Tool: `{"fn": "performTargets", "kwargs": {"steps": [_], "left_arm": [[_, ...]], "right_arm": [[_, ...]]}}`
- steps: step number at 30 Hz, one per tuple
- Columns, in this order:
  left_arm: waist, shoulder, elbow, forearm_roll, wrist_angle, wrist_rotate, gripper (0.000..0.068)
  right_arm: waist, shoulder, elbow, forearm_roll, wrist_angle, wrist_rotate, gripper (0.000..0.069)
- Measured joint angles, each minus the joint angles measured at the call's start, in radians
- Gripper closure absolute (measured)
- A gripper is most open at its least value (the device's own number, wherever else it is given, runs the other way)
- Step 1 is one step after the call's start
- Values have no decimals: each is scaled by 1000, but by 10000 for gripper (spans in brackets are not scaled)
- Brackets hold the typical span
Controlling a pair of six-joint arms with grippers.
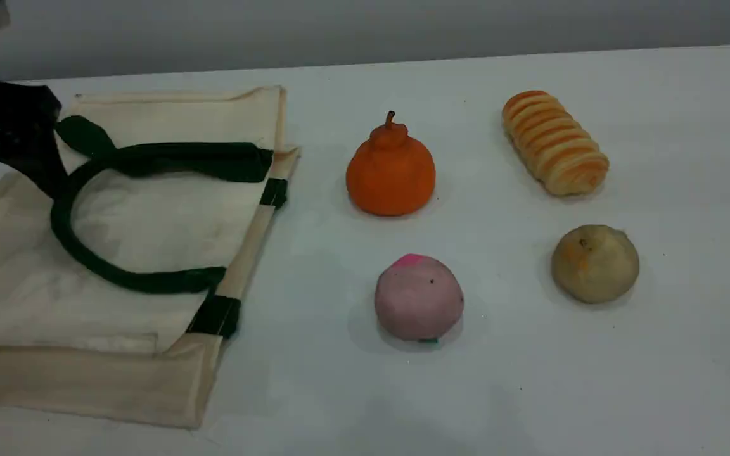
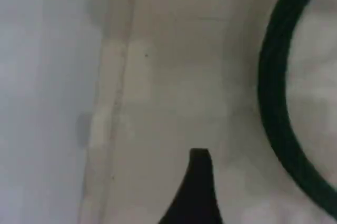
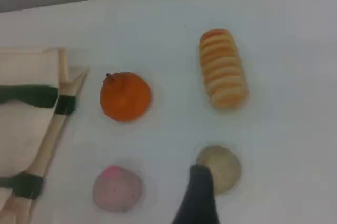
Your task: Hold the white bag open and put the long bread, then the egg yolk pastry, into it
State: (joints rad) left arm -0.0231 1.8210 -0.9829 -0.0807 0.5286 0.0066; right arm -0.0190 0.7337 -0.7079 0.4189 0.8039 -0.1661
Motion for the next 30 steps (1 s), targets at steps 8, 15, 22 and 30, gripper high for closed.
{"fn": "performTargets", "kwargs": {"steps": [8,15,22,30], "left_arm": [[0,93,-65,0,-24,-43,90],[0,172,-81,0,-70,-42,90],[0,217,-81,0,-97,-42,112],[0,224,-80,1,-103,-13,537]], "right_arm": [[0,-1,0,0,10,-3,134],[0,-1,0,0,10,-3,134],[0,-1,0,-2,9,-1,134],[0,-1,0,-2,9,-1,134]]}}
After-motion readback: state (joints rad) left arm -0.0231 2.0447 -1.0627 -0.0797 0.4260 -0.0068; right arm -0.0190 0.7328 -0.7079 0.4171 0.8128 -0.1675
